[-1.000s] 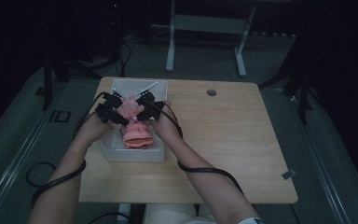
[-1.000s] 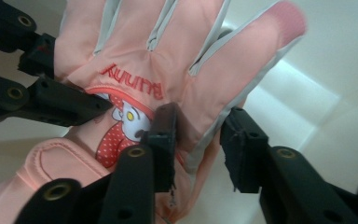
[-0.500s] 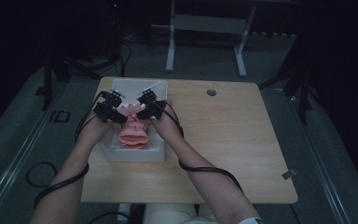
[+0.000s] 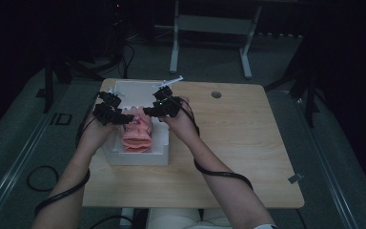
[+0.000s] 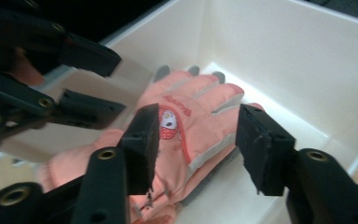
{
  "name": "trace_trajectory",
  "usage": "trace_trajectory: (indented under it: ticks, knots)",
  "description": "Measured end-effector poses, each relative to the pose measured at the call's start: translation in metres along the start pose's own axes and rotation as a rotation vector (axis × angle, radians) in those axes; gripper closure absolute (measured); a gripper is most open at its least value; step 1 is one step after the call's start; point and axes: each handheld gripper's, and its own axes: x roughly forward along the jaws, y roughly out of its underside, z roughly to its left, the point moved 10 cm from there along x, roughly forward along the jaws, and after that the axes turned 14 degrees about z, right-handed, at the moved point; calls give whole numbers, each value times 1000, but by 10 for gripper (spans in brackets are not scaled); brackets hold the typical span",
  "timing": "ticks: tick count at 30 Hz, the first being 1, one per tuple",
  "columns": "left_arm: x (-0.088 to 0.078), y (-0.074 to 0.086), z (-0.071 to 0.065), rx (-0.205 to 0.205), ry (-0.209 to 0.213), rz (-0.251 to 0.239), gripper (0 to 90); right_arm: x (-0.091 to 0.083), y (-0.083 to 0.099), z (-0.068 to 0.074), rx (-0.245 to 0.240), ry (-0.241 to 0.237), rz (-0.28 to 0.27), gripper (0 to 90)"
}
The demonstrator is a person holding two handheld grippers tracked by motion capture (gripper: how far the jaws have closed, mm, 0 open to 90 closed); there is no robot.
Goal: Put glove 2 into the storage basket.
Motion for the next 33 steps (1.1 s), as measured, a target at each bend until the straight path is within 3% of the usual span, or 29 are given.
trace_trajectory:
  ticks: [7,8,10,15,16,17,20,23,28,29,30,31,32,33]
  knots:
    - [-13,-10,-26,22,69,-100,202,-31,6,-3,-36,-7,-59,323]
    - [-16,-13,-35,37,114,-123,129,-41,10,-6,-37,-19,-70,266]
    - [-18,-16,-44,42,147,-147,119,-48,15,-8,-48,-30,-75,213]
    - [-20,-21,-60,76,153,-187,35,-60,29,-17,-56,-43,-90,163]
    - [-20,-22,-70,98,165,-197,21,-63,33,-20,-50,-42,-96,163]
    - [-20,-22,-70,98,165,-197,20,-63,33,-20,-50,-42,-96,163]
    - [-21,-22,-91,150,171,-210,21,-69,49,-34,-46,-26,-92,151]
    - [-22,-23,-102,172,179,-220,21,-71,56,-40,-44,-10,-87,155]
    - [-30,-24,-138,241,239,-241,22,-81,79,-55,-41,9,-90,154]
    - [-30,-24,-138,241,239,-241,22,-81,79,-55,-41,9,-90,154]
    - [-30,-24,-151,265,250,-248,22,-83,88,-59,-40,14,-91,152]
    - [-30,-24,-151,265,250,-248,22,-83,88,-59,-40,14,-91,152]
    - [-29,-23,-165,291,263,-253,22,-85,95,-63,-40,18,-94,152]
    - [-29,-23,-165,291,263,-253,22,-85,98,-64,-41,21,-95,152]
